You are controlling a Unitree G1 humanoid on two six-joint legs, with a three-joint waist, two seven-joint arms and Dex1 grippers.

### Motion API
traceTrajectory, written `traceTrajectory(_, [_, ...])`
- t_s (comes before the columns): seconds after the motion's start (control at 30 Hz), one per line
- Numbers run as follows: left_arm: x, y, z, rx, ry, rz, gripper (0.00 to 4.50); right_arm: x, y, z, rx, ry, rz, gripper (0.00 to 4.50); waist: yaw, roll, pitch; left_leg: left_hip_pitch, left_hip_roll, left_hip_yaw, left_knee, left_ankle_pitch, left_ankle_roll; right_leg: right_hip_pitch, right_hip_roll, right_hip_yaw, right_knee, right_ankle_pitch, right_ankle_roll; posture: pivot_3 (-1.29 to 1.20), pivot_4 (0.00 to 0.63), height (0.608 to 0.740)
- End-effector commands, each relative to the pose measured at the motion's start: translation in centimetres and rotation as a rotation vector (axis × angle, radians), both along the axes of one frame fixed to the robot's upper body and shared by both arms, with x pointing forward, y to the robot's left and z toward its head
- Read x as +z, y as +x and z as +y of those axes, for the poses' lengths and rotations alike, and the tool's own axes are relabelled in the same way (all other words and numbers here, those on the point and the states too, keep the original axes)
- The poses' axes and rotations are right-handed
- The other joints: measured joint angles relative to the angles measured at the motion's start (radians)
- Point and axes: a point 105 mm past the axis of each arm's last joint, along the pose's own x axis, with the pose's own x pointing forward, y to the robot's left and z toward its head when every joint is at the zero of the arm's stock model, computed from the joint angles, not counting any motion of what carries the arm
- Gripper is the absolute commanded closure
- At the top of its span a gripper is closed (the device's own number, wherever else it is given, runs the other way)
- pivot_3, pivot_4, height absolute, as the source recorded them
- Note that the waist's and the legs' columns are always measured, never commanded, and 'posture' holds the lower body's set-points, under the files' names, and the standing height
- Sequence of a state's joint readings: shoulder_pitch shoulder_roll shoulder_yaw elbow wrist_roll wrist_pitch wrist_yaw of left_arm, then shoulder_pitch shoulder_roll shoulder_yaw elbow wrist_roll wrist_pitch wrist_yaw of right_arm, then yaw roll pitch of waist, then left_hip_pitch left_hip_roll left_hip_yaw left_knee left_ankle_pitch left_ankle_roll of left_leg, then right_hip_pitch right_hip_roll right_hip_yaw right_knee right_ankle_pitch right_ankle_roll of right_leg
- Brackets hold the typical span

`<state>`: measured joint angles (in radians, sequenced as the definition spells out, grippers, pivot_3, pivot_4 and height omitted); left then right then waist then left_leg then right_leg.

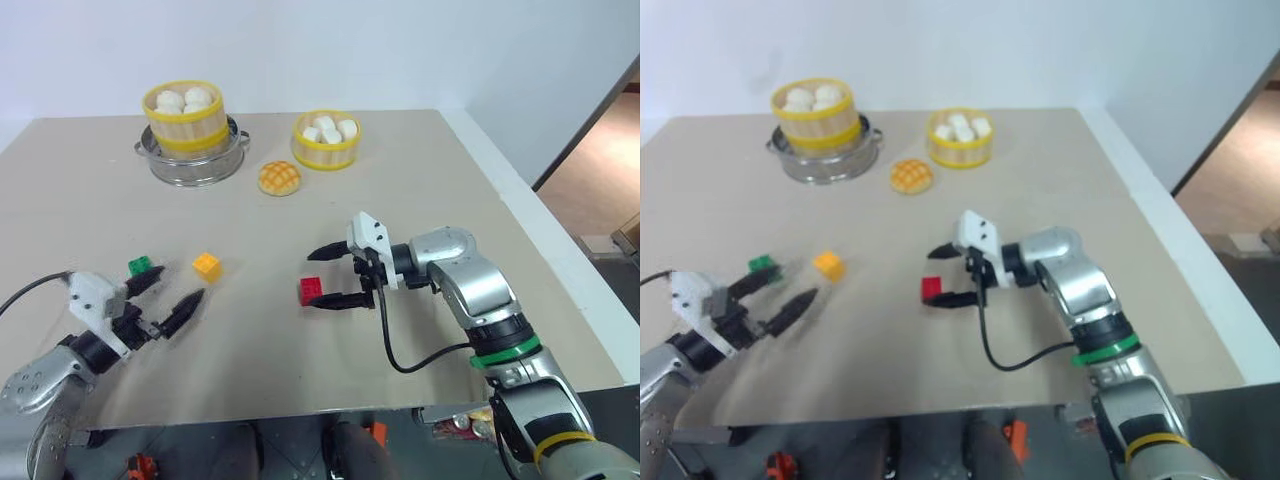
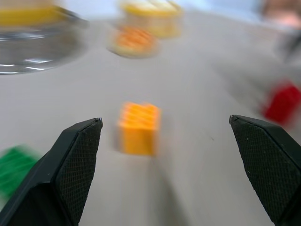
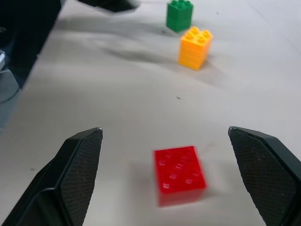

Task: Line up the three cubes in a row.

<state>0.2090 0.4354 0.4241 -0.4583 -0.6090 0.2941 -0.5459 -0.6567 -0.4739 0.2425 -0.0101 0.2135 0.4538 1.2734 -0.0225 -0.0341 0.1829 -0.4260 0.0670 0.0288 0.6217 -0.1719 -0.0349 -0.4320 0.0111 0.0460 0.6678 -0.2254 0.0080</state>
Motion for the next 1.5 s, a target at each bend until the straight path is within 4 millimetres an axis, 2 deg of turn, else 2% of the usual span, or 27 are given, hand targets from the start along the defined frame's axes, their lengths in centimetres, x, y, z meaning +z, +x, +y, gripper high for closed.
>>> traceTrajectory(0.03, [2.1,-0.2,2.5,0.219,-0.036,-0.101,0.0,1.6,-0.5,-0.3,-0.005,0.029,-0.068,0.06,0.0,0.0,0.0,0.0,0.0,0.0,0.001,0.0,0.0,0.0,0.0,0.001,0.0,0.0,0.0,0.0,0.15,0.74])
traceTrajectory(0.13, [2.0,0.2,5.8,0.486,-0.126,-0.122,0.0,2.3,0.0,-0.3,-0.021,0.051,-0.14,0.06,-0.001,0.0,0.0,0.0,-0.001,0.0,0.003,0.0,0.0,0.0,0.001,0.002,0.0,0.003,0.0,0.0,0.15,0.74])
traceTrajectory(0.2, [1.7,0.5,6.2,0.556,-0.213,-0.119,0.0,2.9,0.2,-0.3,-0.018,0.078,-0.153,0.06,-0.001,-0.001,0.0,0.001,-0.001,-0.001,0.004,0.0,0.0,0.002,0.001,0.002,0.0,0.004,0.0,0.0,0.15,0.74])
traceTrajectory(0.37, [0.3,1.3,5.5,0.632,-0.297,-0.06,0.0,5.2,0.8,0.3,-0.033,0.206,-0.144,0.06,-0.002,-0.001,-0.001,0.003,-0.002,0.0,0.006,0.0,0.0,0.004,0.001,0.004,0.0,0.005,0.002,0.0,0.15,0.74])
traceTrajectory(0.5, [-0.6,1.8,4.8,0.645,-0.292,-0.017,0.0,5.9,0.9,0.8,-0.022,0.246,-0.157,0.06,-0.002,-0.003,-0.002,0.002,-0.003,-0.001,0.006,0.0,0.0,0.005,0.001,0.004,-0.001,0.005,0.003,0.0,0.15,0.74])
traceTrajectory(0.73, [-2.1,2.8,4.0,0.64,-0.288,0.059,0.0,5.6,1.0,0.9,-0.009,0.232,-0.176,0.06,-0.002,-0.003,-0.002,0.002,-0.003,-0.001,0.006,0.0,0.0,0.004,0.001,0.005,-0.001,0.005,0.003,0.0,0.15,0.74])
traceTrajectory(0.97, [-3.8,4.9,3.9,0.662,-0.244,0.168,0.0,5.2,1.2,0.7,-0.019,0.224,-0.197,0.06,-0.002,-0.004,-0.002,0.002,-0.003,-0.001,0.006,0.0,0.0,0.005,0.002,0.004,-0.001,0.005,0.003,0.0,0.15,0.74])
traceTrajectory(1.23, [-3.8,6.1,3.8,0.619,-0.262,0.159,0.0,5.9,0.6,1.5,-0.004,0.275,-0.15,0.06,-0.002,-0.004,-0.002,0.002,-0.003,-0.001,0.004,0.0,0.0,0.004,0.002,0.005,-0.002,0.007,0.005,0.0,0.15,0.74])
traceTrajectory(1.27, [-3.8,6.3,3.8,0.619,-0.253,0.157,0.41,5.9,0.6,1.5,-0.004,0.274,-0.152,0.0,-0.002,-0.004,-0.002,0.002,-0.003,-0.001,0.004,0.0,0.0,0.004,0.002,0.005,-0.002,0.007,0.005,0.0,0.15,0.74])
traceTrajectory(1.33, [-3.7,6.5,3.8,0.617,-0.242,0.149,0.82,5.9,0.7,1.6,-0.005,0.268,-0.161,0.0,-0.002,-0.004,-0.002,0.002,-0.003,-0.001,0.004,0.0,0.0,0.004,0.002,0.005,-0.002,0.007,0.005,0.0,0.15,0.74])
traceTrajectory(1.5, [-3.5,6.6,4.4,0.629,-0.229,0.138,2.63,5.6,0.7,1.6,-0.005,0.252,-0.171,0.0,-0.002,-0.004,-0.002,0.002,-0.003,-0.001,0.004,0.0,0.0,0.004,0.002,0.005,-0.002,0.006,0.005,0.0,0.15,0.74])
